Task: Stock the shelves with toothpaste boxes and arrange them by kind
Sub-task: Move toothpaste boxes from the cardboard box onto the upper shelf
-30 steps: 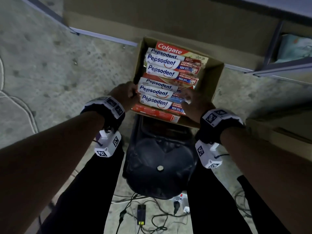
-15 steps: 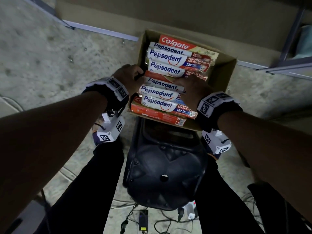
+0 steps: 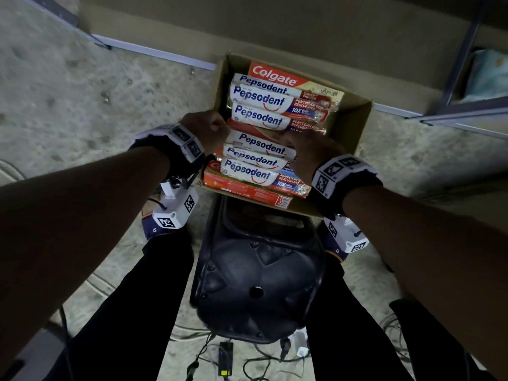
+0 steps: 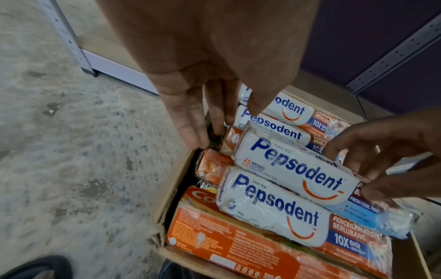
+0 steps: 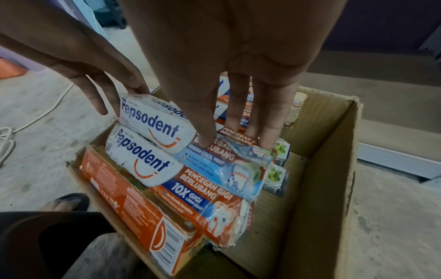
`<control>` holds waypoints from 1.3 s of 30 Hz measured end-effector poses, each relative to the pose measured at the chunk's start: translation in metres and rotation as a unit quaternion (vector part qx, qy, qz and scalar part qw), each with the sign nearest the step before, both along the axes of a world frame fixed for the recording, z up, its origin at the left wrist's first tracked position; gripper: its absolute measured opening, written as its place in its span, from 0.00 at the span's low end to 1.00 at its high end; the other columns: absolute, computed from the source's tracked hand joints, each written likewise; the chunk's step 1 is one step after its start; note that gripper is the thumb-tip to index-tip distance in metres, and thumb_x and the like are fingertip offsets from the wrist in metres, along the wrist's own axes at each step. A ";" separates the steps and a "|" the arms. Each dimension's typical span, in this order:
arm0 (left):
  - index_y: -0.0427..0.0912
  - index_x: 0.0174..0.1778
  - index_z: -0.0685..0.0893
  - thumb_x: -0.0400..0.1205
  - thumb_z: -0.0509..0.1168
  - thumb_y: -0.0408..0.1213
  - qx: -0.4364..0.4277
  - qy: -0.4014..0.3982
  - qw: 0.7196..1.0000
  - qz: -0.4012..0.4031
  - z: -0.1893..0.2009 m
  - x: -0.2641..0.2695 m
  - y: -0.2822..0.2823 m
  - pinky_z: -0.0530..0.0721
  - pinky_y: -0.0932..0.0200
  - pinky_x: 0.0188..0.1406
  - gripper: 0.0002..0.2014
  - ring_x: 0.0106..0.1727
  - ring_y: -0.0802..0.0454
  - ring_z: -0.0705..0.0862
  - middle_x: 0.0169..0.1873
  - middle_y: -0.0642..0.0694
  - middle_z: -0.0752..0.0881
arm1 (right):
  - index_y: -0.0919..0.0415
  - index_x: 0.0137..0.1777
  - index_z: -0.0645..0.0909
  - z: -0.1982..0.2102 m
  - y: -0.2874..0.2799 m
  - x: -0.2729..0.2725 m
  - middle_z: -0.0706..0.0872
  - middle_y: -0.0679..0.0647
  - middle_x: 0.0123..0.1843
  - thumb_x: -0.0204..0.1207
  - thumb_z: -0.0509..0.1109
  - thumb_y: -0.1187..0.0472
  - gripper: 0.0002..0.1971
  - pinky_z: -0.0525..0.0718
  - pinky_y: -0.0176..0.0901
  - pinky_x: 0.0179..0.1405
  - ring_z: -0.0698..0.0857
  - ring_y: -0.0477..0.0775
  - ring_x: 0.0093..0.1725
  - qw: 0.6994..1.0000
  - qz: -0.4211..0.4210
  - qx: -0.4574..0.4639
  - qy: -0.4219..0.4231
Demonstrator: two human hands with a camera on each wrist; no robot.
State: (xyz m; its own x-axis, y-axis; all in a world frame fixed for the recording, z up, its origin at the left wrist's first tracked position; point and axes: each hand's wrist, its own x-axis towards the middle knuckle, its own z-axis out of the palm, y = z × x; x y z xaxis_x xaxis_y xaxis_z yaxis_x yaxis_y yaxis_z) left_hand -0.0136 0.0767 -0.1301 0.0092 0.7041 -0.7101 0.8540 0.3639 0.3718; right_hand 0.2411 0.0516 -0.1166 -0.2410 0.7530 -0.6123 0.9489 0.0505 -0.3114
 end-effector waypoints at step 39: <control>0.43 0.61 0.86 0.67 0.81 0.51 -0.029 -0.034 0.986 -0.161 0.016 0.045 0.006 0.79 0.58 0.54 0.28 0.58 0.43 0.85 0.59 0.43 0.87 | 0.45 0.70 0.80 0.035 -0.029 0.057 0.86 0.52 0.67 0.75 0.74 0.51 0.22 0.73 0.32 0.49 0.85 0.56 0.62 0.964 -0.234 -0.122 -0.018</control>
State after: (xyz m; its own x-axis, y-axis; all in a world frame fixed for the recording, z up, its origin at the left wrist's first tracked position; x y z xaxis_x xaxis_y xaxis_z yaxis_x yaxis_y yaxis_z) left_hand 0.0318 0.0823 -0.1143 0.2753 0.6157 -0.7383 0.9021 0.1000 0.4198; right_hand 0.2985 0.0227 -0.0811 0.1141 0.6063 -0.7870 0.8602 -0.4566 -0.2270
